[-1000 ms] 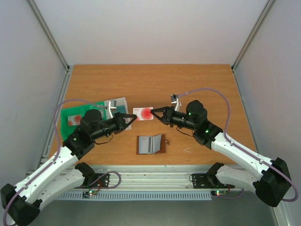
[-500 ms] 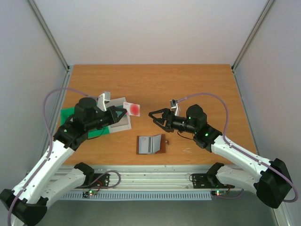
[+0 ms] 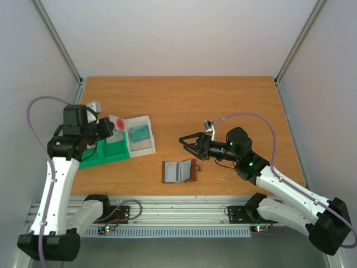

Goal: Take the credit cards out of the card holder

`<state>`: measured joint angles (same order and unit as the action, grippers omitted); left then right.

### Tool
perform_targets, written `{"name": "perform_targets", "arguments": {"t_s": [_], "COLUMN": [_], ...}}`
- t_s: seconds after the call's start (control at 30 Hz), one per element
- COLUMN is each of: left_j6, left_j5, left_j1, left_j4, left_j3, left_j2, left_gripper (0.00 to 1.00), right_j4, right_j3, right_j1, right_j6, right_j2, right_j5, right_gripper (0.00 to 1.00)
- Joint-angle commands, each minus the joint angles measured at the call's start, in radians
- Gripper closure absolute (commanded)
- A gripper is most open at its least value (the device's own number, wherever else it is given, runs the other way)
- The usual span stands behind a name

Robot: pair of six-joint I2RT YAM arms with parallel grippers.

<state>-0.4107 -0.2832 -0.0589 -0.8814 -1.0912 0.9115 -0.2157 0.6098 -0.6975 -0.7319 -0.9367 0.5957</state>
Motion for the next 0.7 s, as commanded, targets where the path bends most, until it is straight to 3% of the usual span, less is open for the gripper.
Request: {"name": "perform_targets", "arguments": {"t_s": [0.0,0.23,0.33,0.67], "left_j6": [0.151,0.218,0.232,0.332], "left_j5": [0.0,-0.081,-0.1,-0.035], "left_j1": [0.15,0.371,0.448,0.556], "left_j4": [-0.07,0.026,-0.009,-0.054], "left_j3": [-0.043,0.002,-0.016,-0.042], "left_j2": [0.069,0.14,0.195,0.308], "left_gripper": [1.0,1.0,1.0,1.0], "right_j4": [0.067,0.126,0.202,0.402], "right_j3": [-0.005,-0.041,-0.016,0.072], "right_j1": [-0.004,-0.004,-0.003,0.004], "right_j6": [0.047,0.066,0.112,0.223], "right_j2": [0.041,0.133,0.163,0.271], "right_j5": [0.04,0.084,0.107,0.105], "right_gripper": [0.01,0.01,0.02,0.02]}}
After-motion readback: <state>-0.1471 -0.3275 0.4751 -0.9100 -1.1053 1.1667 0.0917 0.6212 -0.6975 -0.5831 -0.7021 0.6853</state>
